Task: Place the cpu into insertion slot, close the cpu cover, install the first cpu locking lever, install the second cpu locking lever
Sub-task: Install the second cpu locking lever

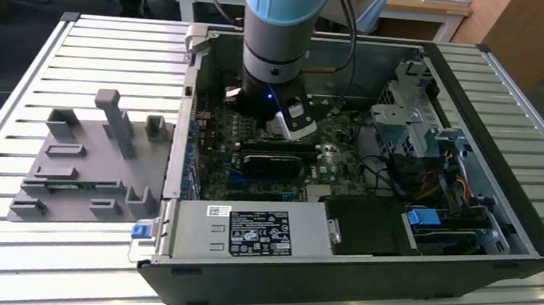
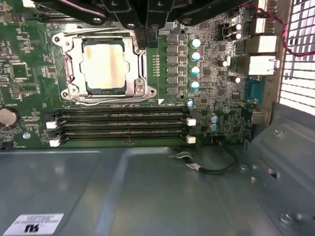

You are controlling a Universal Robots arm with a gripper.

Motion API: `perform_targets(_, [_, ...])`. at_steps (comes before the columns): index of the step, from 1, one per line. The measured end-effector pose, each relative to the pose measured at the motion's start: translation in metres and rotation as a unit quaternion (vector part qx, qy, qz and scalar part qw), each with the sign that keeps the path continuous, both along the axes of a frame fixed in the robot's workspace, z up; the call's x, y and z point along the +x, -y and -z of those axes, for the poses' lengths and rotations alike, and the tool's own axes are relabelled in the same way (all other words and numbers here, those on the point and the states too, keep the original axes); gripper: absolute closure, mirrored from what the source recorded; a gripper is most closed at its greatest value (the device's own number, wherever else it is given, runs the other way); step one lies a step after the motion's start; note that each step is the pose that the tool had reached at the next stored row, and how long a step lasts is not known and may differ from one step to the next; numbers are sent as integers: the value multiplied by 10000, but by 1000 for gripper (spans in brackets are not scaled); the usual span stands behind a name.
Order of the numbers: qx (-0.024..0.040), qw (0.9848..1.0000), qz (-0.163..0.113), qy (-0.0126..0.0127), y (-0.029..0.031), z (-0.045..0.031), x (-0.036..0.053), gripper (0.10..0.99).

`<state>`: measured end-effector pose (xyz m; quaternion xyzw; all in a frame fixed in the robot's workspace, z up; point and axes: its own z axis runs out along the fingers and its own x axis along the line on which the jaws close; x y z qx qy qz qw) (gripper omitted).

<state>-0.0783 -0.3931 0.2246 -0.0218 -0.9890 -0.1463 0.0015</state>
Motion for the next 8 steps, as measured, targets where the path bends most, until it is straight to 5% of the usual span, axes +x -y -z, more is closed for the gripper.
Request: perform_targets(8, [1,10000,0,1,0,-98,0,969])
